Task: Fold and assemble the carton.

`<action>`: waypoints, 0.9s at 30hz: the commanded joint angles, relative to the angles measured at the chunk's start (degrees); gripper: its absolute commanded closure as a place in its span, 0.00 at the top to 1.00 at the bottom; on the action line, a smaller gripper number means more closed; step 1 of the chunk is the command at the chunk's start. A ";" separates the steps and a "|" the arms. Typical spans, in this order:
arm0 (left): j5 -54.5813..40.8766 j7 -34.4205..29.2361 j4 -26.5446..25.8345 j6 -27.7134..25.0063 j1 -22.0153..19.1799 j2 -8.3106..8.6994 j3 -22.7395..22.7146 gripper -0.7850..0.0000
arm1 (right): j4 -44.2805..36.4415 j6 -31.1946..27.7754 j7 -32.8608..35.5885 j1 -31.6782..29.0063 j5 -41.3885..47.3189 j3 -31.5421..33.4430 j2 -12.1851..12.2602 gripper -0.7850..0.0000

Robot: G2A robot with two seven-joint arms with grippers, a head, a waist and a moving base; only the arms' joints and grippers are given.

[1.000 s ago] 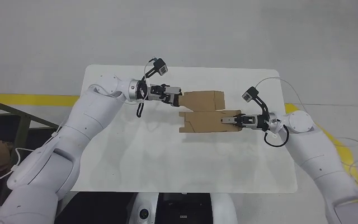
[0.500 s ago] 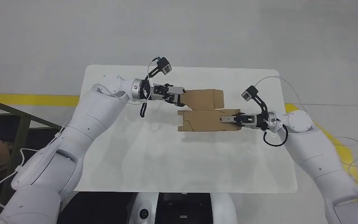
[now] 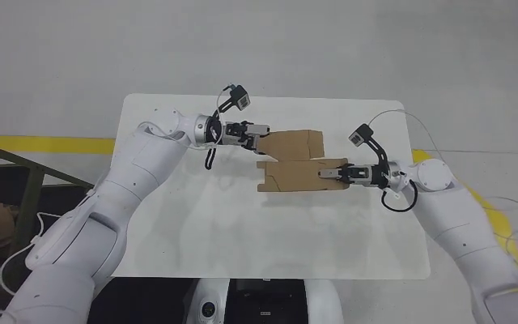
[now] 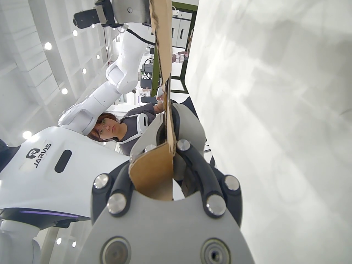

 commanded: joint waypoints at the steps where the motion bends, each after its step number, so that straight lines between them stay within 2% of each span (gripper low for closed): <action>1: 0.08 -0.12 0.31 0.13 -0.11 -0.25 -0.06 1.00 | -0.06 -0.01 0.00 0.02 0.02 -0.09 0.01 0.00; 14: 2.06 -1.24 3.22 1.25 -0.81 -1.64 0.26 0.80 | 0.00 0.20 0.21 0.46 -0.04 -0.05 0.28 0.00; 20: 3.15 -1.91 4.26 1.92 -1.02 -2.02 0.41 0.51 | 0.06 0.03 0.04 0.73 0.00 -0.20 0.28 0.00; 27: 3.47 -2.31 5.53 2.32 -1.13 -2.42 0.33 0.43 | -0.23 -0.37 -0.37 0.67 -0.26 -0.41 0.31 0.00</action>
